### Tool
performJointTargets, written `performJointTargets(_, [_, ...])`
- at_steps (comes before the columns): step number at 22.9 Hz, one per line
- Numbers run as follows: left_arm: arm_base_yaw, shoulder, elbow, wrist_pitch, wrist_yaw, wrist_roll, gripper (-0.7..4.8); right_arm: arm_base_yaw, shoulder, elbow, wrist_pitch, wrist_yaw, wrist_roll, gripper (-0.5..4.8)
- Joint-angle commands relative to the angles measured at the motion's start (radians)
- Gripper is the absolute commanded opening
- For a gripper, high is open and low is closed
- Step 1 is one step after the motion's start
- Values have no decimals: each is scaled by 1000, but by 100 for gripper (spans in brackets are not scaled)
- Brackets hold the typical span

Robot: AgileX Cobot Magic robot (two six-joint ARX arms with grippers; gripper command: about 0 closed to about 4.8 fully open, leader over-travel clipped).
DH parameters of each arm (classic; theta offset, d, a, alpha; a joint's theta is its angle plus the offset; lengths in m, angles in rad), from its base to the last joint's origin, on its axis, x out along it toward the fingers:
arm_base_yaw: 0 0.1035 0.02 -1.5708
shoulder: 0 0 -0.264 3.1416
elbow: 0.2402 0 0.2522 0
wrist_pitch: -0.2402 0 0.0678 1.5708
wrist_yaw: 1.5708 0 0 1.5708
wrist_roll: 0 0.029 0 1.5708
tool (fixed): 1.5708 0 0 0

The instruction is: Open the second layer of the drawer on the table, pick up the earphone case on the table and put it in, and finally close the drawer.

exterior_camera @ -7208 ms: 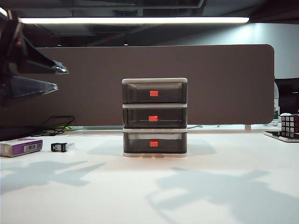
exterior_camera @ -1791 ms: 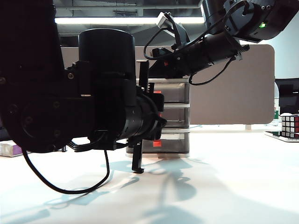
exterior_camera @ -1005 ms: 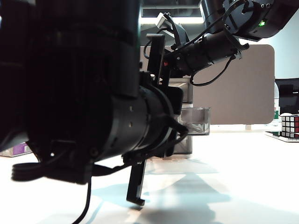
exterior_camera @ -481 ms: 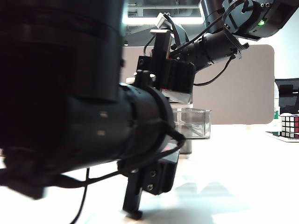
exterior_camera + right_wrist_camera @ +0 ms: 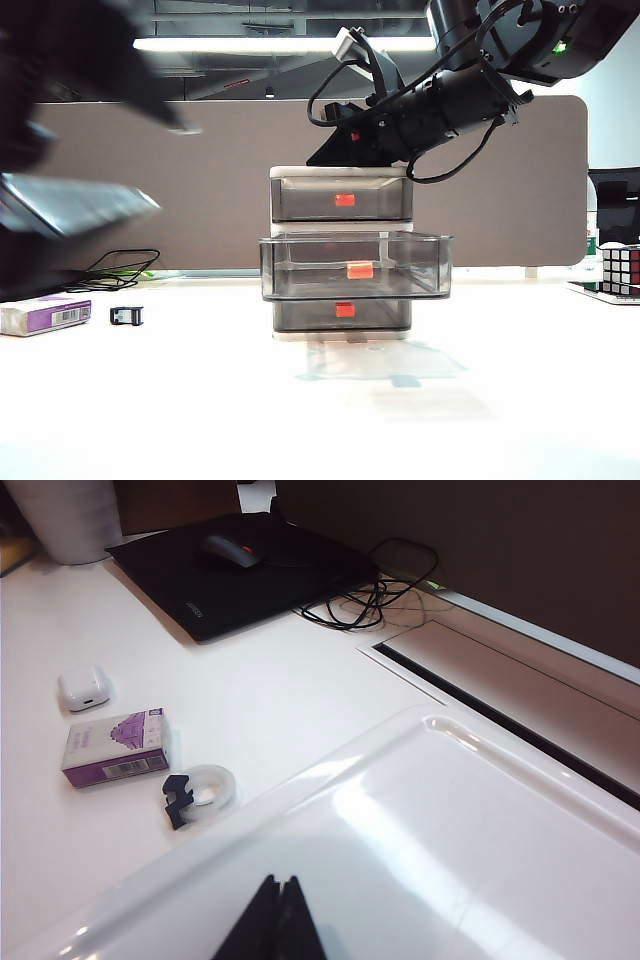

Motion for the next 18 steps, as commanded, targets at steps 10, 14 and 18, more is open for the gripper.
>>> performJointTargets(10, [869, -156, -4, -104, 807, 479, 336, -2, 30, -27, -197, -45, 44, -5])
performJointTargets(14, [1157, -156, 21, -166, 997, 493, 345, -2, 30, -26, -204, -55, 44, -5])
performJointTargets(18, [1509, -156, 82, -329, 1270, 511, 352, -2, 30, -26, -204, -54, 43, -5])
